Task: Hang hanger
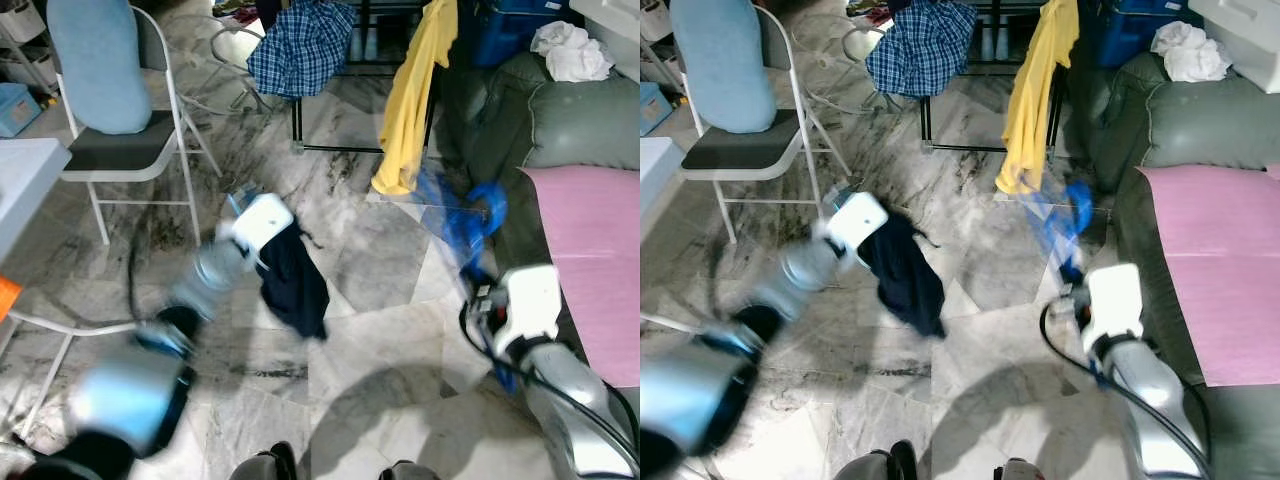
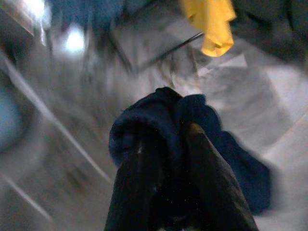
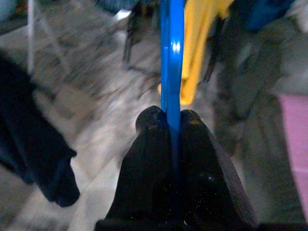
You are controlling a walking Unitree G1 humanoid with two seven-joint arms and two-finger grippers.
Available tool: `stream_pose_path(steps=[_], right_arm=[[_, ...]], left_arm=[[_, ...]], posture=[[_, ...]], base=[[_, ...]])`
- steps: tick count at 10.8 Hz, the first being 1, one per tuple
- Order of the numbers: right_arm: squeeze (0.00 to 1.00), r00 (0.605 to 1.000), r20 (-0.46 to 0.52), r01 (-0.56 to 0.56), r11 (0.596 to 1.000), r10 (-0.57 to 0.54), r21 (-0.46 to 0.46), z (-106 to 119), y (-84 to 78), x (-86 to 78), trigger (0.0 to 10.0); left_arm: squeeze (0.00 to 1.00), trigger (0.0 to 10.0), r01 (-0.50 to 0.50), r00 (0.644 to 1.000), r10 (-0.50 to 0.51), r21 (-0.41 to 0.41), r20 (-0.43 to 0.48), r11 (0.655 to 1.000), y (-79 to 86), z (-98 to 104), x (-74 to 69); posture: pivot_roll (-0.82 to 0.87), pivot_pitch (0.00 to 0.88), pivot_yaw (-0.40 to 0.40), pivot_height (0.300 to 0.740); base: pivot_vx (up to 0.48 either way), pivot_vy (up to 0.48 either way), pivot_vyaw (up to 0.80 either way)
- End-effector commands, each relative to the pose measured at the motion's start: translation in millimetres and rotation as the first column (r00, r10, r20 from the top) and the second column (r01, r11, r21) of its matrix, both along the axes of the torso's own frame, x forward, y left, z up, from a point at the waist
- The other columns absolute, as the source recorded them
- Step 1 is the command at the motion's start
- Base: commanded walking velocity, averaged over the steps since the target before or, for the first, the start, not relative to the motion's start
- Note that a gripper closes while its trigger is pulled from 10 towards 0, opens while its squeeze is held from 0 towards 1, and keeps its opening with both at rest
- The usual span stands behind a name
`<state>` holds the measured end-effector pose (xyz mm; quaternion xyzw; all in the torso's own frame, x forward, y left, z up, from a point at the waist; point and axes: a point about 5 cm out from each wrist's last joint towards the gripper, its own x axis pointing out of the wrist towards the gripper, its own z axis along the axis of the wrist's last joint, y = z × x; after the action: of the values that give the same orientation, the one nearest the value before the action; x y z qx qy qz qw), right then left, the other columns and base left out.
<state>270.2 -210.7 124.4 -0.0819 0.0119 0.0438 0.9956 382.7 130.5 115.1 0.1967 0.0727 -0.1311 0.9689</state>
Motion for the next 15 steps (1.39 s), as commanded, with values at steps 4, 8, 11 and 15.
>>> stream_pose_path(steps=[4, 8, 11, 15], right_arm=[[0.0, 0.991, 0.119, 0.069, 0.998, -0.067, -0.01, 14, 7.3, 17.7, 10.0], [0.0, 0.996, 0.08, -0.029, 1.0, 0.029, 0.001, 5, 13.4, 5.9, 10.0], [0.0, 0.987, 0.021, -0.158, 0.987, 0.158, 0.001, 3, 11.6, 0.4, 10.0], [0.0, 0.913, -0.108, -0.391, 0.919, 0.393, 0.039, -8, 26.0, -22.1, 10.0]], left_arm=[[0.0, 10.0, 0.323, 0.931, -0.331, -0.077, -0.152, 0.943, -17.6, -8, -9.6], [0.0, 10.0, 0.512, 0.668, -0.721, 0.816, -0.183, 0.267, 1.9, 38, -9.3], [0.0, 10.0, 0.242, 0.639, -0.761, 0.968, -0.113, 0.06, -5.2, 72, 5.9], [0.0, 10.0, 0.072, 0.575, -0.816, 0.997, -0.054, -0.015, -13.6, 83, 9.9]], posture=[[-0.24, 0.169, 0.088, 0.74], [-0.25, 0.187, 0.095, 0.74], [-0.25, 0.207, 0.105, 0.74], [-0.26, 0.22, 0.128, 0.74]], base=[[0.0, 0.0, 0.0], [0.0, 0.0, 0.0], [0.0, 0.0, 0.0], [0.0, 0.0, 0.0]])
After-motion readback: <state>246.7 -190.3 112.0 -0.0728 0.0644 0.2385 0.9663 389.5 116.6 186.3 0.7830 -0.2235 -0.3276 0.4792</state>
